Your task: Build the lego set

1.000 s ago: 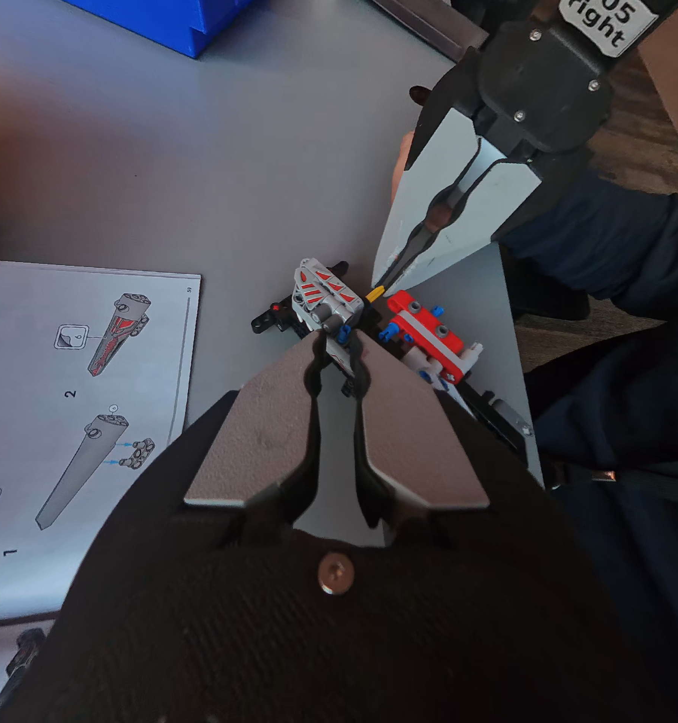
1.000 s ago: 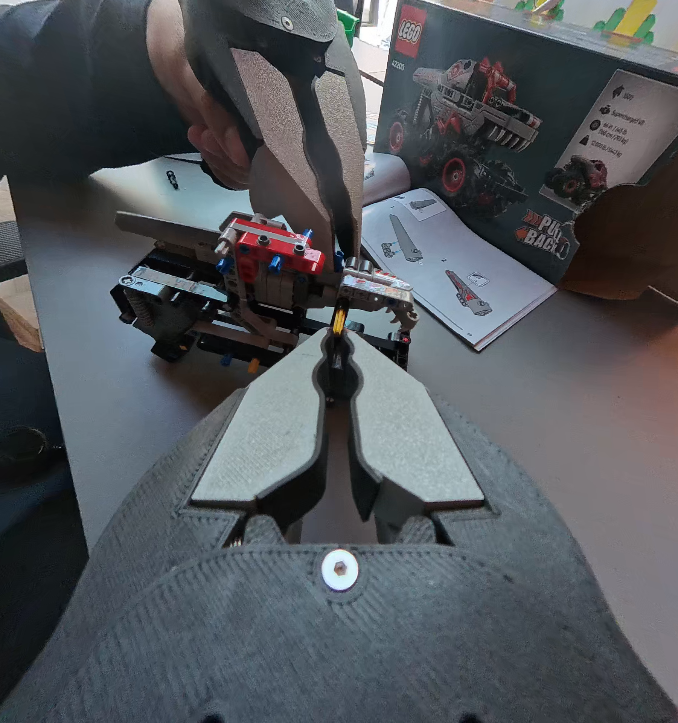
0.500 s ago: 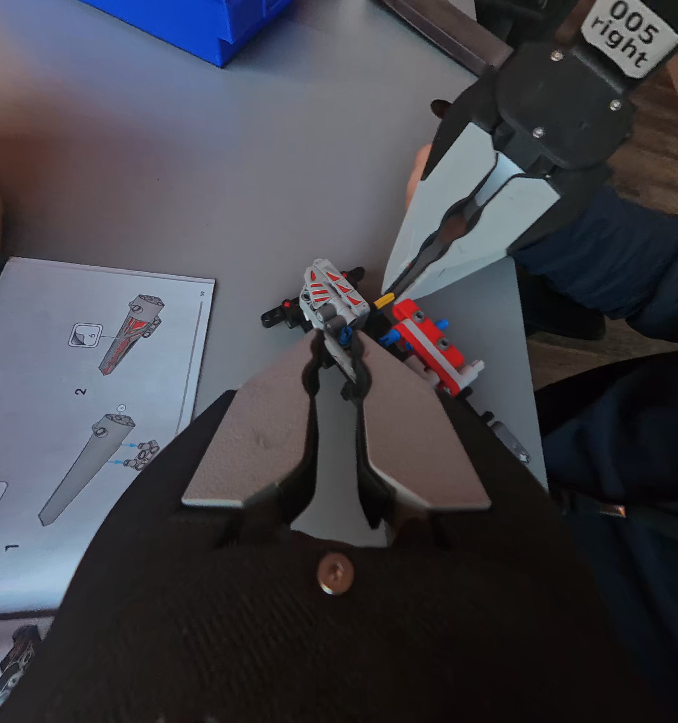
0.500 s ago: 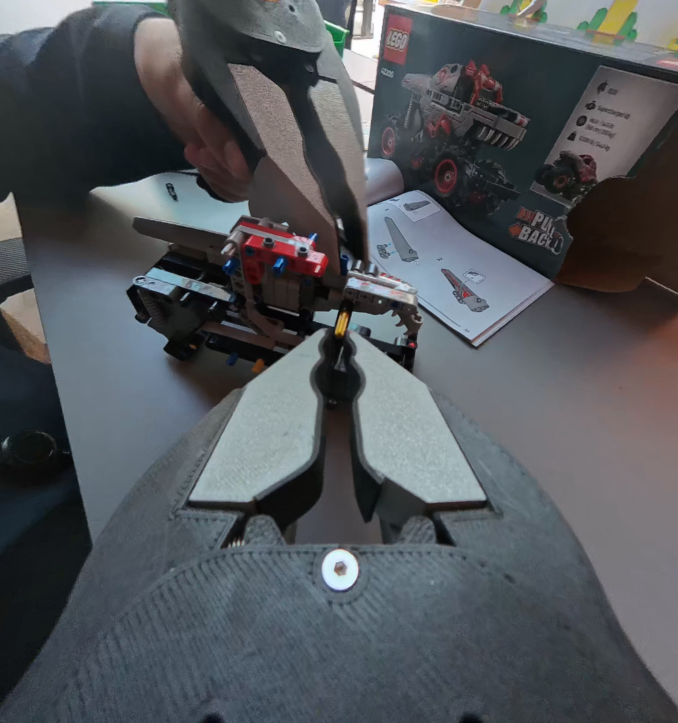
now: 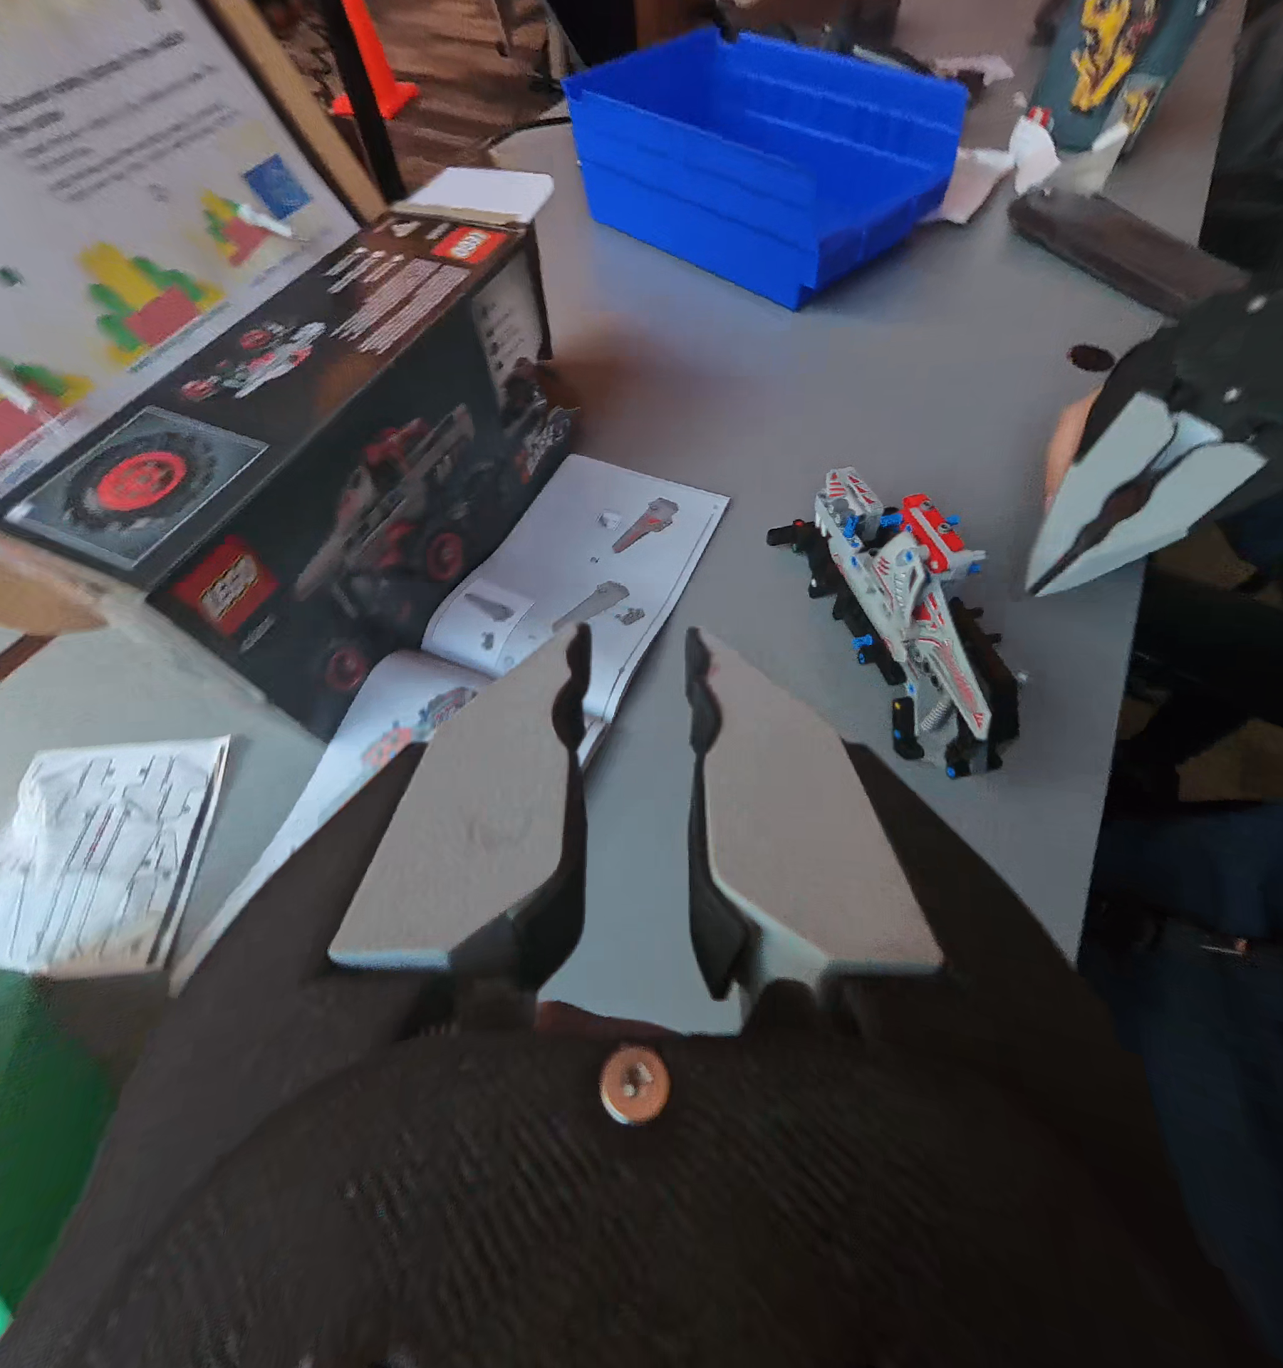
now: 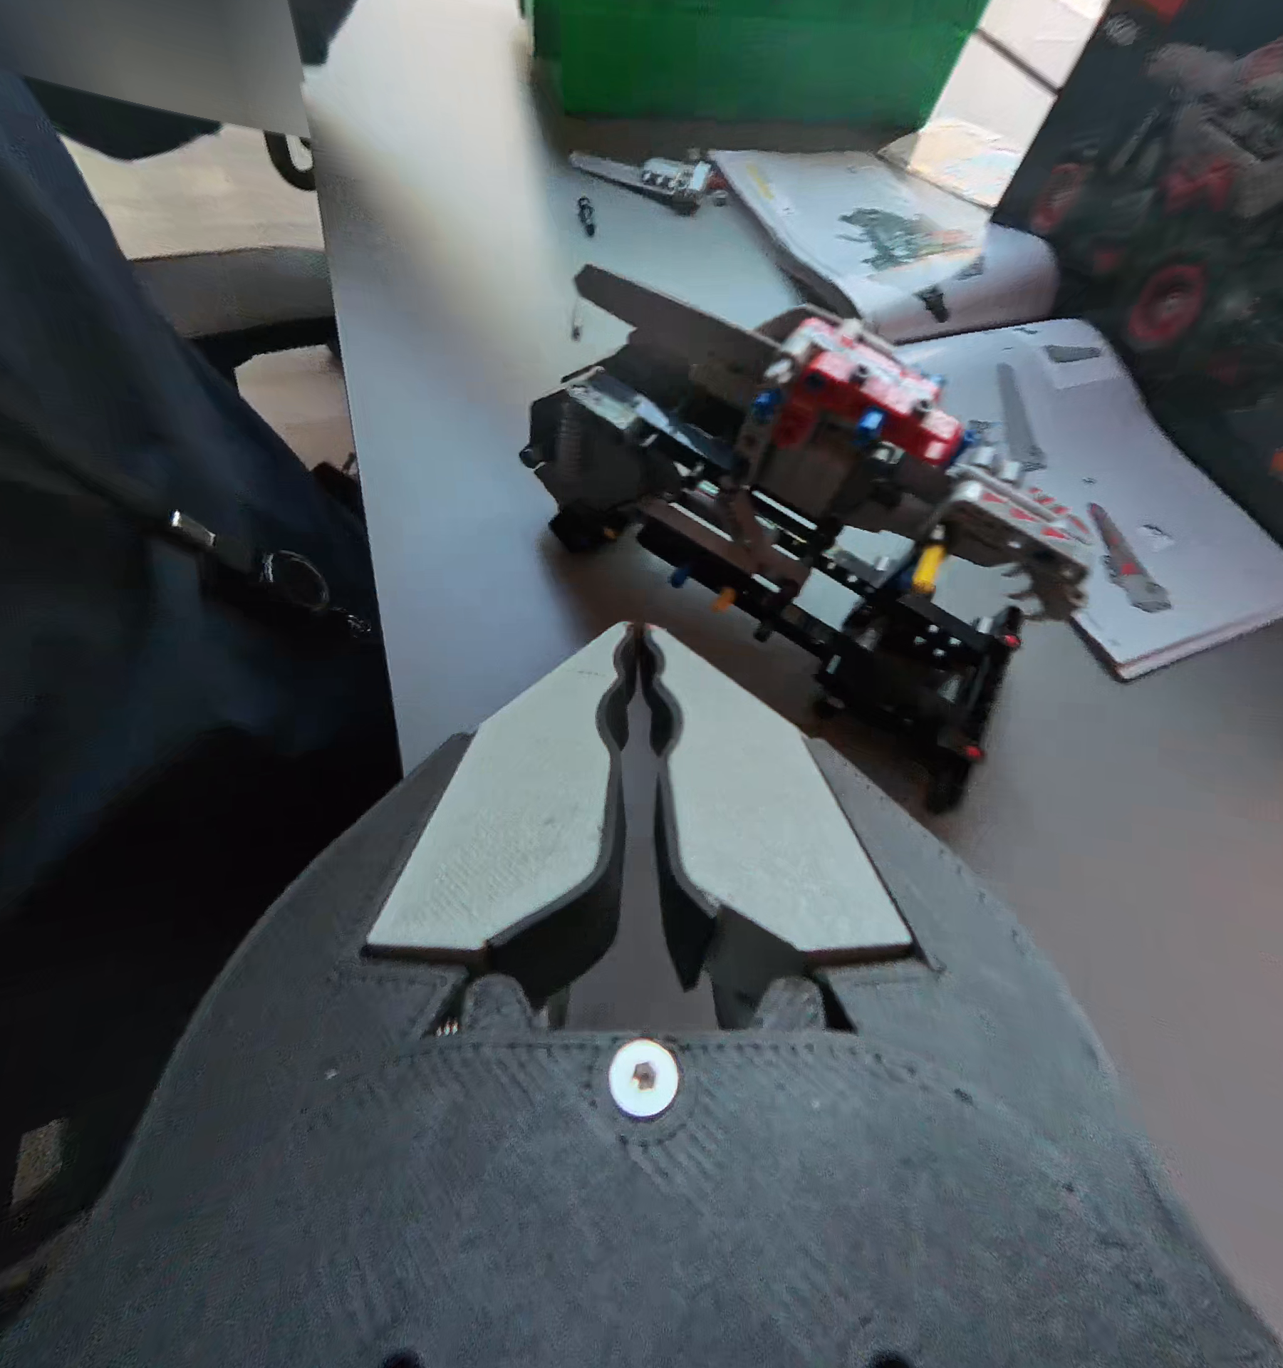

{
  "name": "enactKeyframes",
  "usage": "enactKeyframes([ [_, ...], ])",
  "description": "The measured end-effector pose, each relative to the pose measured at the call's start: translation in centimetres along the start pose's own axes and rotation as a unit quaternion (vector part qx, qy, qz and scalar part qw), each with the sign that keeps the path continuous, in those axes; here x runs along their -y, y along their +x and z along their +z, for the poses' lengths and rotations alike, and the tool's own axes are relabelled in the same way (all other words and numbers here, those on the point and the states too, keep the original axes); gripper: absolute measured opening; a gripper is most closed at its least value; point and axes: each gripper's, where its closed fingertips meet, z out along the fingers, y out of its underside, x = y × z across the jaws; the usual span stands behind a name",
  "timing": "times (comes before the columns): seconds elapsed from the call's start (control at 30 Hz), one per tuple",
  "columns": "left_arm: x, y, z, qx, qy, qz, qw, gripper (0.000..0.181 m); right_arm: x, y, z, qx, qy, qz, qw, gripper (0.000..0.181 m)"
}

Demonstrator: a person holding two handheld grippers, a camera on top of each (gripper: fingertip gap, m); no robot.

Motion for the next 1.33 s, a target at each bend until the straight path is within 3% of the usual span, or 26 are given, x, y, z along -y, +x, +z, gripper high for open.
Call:
enactKeyframes([
  [0.03, -0.3, -0.4, -1.2, 0.001, 0.006, -0.017, 1.000, 0.021, -0.2, -0.5, 0.8, 0.006, -0.014, -0.008, 1.000, 0.000],
  [0.17, -2.1, -1.1, -3.5, 0.024, 0.023, -0.029, 0.999, 0.036, 0.1, -2.5, 3.9, 0.040, -0.050, -0.043, 0.997, 0.000],
  [0.3, -4.2, 0.4, -2.8, 0.006, 0.022, -0.018, 1.000, 0.038, 0.8, -3.1, 6.6, 0.045, -0.074, -0.062, 0.994, 0.000],
  [0.5, -7.1, -0.9, -1.8, 0.037, -0.007, 0.005, 0.999, 0.041, 2.0, -1.3, 9.7, -0.007, -0.078, -0.056, 0.995, 0.000],
  [0.63, -7.5, -0.6, -2.0, -0.009, 0.009, -0.025, 1.000, 0.040, 3.4, 1.8, 11.6, -0.094, -0.071, -0.066, 0.991, 0.000],
  [0.7, -8.1, -0.4, -1.8, -0.018, -0.001, -0.030, 0.999, 0.041, 4.5, 1.9, 12.0, -0.094, -0.048, -0.059, 0.993, 0.000],
  [0.97, -9.6, 1.3, -2.9, -0.045, -0.016, 0.017, 0.999, 0.031, 6.6, 0.8, 7.1, -0.062, 0.096, -0.022, 0.993, 0.000],
  [1.17, -12.3, 4.6, -1.7, -0.125, -0.069, 0.047, 0.989, 0.029, 7.3, 2.8, 4.0, -0.138, 0.165, -0.035, 0.976, 0.000],
  [1.33, -14.5, 6.6, -0.5, -0.165, -0.120, 0.085, 0.975, 0.029, 7.7, 3.0, 3.3, -0.127, 0.193, -0.006, 0.973, 0.000],
])
